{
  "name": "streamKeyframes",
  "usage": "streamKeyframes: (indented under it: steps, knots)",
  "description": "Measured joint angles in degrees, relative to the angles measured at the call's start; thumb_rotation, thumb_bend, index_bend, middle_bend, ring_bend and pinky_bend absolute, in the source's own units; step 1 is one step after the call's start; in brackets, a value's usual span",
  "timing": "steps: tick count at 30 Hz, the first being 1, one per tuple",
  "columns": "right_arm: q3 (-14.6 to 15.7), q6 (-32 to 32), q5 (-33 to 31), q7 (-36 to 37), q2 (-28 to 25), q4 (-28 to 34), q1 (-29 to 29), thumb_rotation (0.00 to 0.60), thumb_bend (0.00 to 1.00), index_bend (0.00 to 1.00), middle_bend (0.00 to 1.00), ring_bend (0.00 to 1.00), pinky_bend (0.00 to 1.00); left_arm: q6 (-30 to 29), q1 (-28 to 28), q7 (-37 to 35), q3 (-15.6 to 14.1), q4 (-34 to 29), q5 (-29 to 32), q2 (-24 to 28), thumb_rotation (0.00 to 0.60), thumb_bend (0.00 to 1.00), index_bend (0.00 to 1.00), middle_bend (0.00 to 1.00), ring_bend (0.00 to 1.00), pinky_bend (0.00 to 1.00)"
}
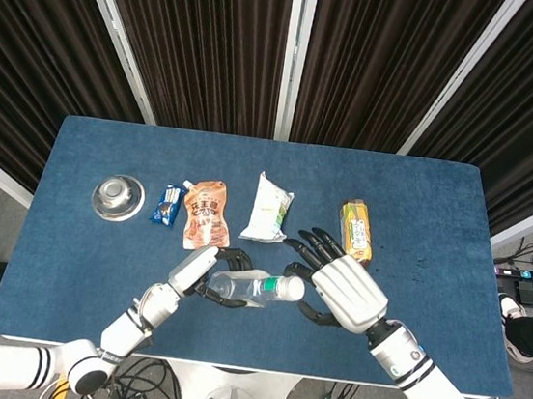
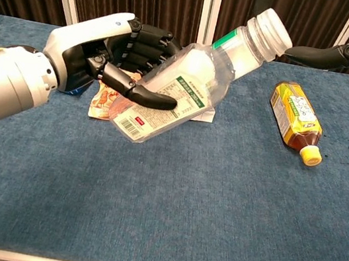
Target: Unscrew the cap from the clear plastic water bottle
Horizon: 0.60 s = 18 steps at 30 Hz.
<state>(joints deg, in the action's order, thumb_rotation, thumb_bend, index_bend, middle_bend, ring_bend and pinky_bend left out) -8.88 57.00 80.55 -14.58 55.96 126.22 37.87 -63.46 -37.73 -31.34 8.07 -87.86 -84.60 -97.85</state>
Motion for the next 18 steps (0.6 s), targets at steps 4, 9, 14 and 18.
streamKeyframes:
  steps: [4,9,14,18]
  knots:
    - [-0.09,0.04,-0.27,-0.15,0.18,-0.14,0.08,0.6,0.25,0.4,0.11,0.0,0.0,0.12,-0.01,-0.07,0.01,-0.14,0.11,0.16,0.6,0.26,0.62,0.58,0.51,0.48]
    - [-0.23,0.07,-0.78,-0.56,0.47,-0.21,0.25,0.6,0.25,0.42,0.11,0.0,0.0,0.16,0.01,-0.37,0.02,-0.44,0.12,0.36,0.6,0.26,0.62,0.58,0.51,0.48]
    - [-0.36,0.27,-0.87,-1.06,1.04,-0.41,0.43,0.6,0.25,0.44,0.12,0.0,0.0,0.46,0.0,-0.6,0.08,-0.94,0.39,0.65,0.6,0.26,0.62,0.58,0.51,0.48]
    - [-0.68,0.9,-0.91,-1.51,1.85,-0.86,0.55,0.6,0.3,0.48,0.14,0.0,0.0,0.55,-0.02,-0.82,0.21,-1.13,0.53,0.85,0.6,0.26,0.62,0.58,0.51,0.48]
